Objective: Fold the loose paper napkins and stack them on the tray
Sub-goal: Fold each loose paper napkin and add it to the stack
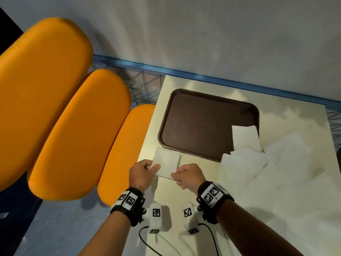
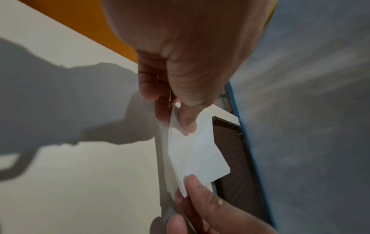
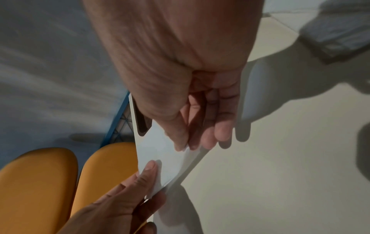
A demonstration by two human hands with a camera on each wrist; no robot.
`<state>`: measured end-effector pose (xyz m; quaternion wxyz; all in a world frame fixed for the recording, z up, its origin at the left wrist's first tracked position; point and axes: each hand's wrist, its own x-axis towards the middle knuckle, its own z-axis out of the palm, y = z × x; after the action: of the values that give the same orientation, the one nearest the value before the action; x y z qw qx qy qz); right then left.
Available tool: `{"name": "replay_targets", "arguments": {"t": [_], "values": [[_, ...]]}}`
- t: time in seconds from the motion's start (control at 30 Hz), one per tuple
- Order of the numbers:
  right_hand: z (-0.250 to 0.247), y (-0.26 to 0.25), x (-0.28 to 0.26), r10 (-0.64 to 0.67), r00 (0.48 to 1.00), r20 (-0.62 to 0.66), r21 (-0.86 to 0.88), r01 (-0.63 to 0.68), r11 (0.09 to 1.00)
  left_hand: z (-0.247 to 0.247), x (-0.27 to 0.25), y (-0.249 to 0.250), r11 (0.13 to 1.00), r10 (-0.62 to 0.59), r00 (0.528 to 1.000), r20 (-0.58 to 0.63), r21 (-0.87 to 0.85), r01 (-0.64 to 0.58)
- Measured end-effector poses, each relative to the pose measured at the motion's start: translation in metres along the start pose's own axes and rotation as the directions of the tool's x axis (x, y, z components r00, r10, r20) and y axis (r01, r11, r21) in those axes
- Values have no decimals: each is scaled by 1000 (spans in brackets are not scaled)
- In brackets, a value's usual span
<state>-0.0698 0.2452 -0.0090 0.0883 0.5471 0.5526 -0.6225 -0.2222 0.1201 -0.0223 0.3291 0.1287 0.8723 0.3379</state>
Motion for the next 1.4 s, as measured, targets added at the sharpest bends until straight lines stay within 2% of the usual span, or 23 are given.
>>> {"name": "replay_targets", "arguments": {"t": [0.33, 0.5, 0.6, 0.67, 0.73, 0.8, 0.87, 0.93, 1.03, 1.13, 1.27, 1.4], "values": [[-1, 2, 8, -96, 989, -110, -179, 76, 981, 7, 3, -1, 999, -29, 998, -50, 28, 30], [-4, 4, 9, -168, 981, -96, -289, 134, 948, 9, 2, 0, 1000, -15, 996, -85, 25, 17], [-20, 13, 3, -188, 971, -146, -326, 132, 936, 9, -7, 10, 996, 3, 986, -167, 85, 11], [-39, 25, -8, -193, 963, -188, -334, 122, 935, 12, -20, 21, 992, 68, 974, -218, 116, -43], [-64, 46, -25, -204, 954, -220, -320, 126, 939, 23, -37, 34, 976, 163, 975, -153, 169, -136], [-92, 73, -45, -214, 940, -267, -280, 137, 950, 47, -51, 43, 947, 249, 968, 25, 204, -249], [-118, 101, -69, -219, 926, -306, -263, 139, 955, 81, -61, 53, 907, 307, 927, 215, 228, -353], [-141, 126, -92, -204, 913, -354, -241, 122, 963, 118, -67, 65, 869, 293, 888, 356, 287, -402], [-172, 160, -117, -153, 892, -426, -172, 86, 981, 164, -67, 87, 830, 248, 869, 429, 369, -419], [-193, 186, -131, -161, 866, -473, -162, 94, 982, 192, -63, 106, 839, 262, 884, 388, 361, -407], [-211, 204, -144, -160, 876, -455, -117, 119, 986, 205, -68, 114, 893, 195, 930, 310, 336, -299], [-225, 219, -155, -177, 881, -439, -98, 148, 984, 202, -79, 110, 964, 139, 976, 168, 202, -172]]}}
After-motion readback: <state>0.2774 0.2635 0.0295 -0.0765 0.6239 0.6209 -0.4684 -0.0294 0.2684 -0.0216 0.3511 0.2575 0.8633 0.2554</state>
